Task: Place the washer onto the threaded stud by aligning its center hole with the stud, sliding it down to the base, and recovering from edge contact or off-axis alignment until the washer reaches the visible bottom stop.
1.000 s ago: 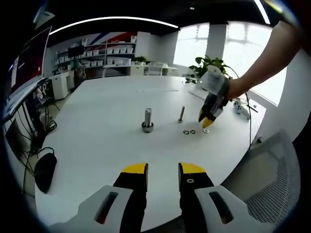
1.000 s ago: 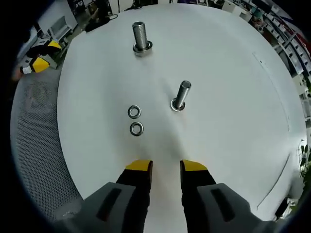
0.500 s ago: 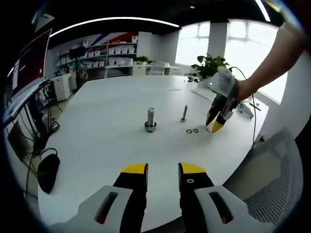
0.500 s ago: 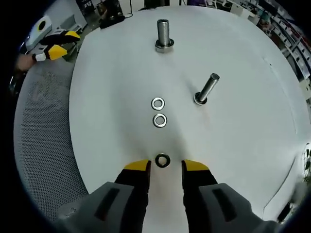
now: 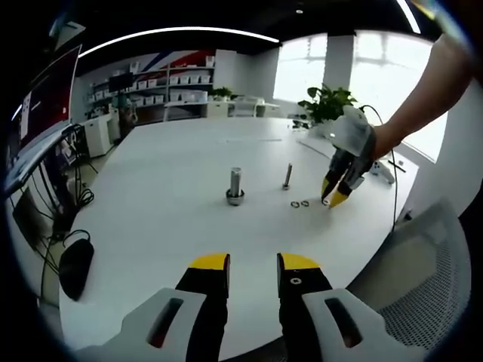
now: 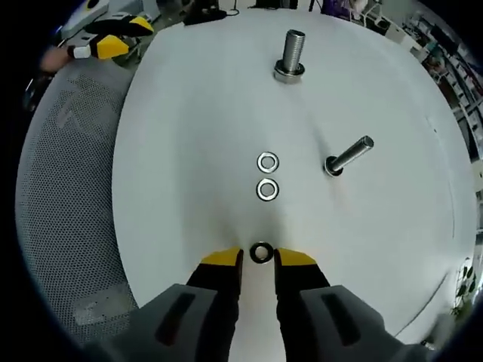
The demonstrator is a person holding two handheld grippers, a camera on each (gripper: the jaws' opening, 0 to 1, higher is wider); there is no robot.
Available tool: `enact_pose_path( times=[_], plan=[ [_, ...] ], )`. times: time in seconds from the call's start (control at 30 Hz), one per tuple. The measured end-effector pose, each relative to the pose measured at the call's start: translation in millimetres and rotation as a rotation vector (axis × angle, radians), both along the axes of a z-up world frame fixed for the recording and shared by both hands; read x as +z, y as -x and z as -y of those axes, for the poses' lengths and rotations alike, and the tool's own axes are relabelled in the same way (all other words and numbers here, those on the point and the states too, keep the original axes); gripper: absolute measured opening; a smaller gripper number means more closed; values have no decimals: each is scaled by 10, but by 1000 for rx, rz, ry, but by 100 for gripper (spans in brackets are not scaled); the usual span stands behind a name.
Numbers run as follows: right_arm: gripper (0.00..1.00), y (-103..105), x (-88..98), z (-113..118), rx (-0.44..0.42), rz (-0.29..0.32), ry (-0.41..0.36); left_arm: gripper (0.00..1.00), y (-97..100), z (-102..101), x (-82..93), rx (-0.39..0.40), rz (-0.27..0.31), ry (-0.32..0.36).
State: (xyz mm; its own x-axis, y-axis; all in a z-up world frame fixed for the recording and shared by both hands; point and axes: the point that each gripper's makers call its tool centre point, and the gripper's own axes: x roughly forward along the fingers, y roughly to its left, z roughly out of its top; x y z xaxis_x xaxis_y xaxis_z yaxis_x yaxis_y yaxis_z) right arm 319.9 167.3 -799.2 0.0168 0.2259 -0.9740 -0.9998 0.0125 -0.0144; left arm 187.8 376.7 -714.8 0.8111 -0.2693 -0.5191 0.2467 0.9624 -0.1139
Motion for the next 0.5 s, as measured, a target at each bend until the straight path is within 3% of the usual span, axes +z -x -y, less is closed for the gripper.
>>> enact_pose_path(
  times=[0.1,0.2,0.3,0.5],
  plan=[
    [16,3,4,1,20,6,12,23,-1,2,2,-1,1,0],
    [16,18,0,2,109,0,14,23,-3,1,4,-1,2,1],
    [14,-9,-4,-10,95,-15,44,23,-5,-4,3,0,3,1],
    [15,-9,-31,-23,77,17,163,23,-8,-8,7,2,5,3]
  ],
)
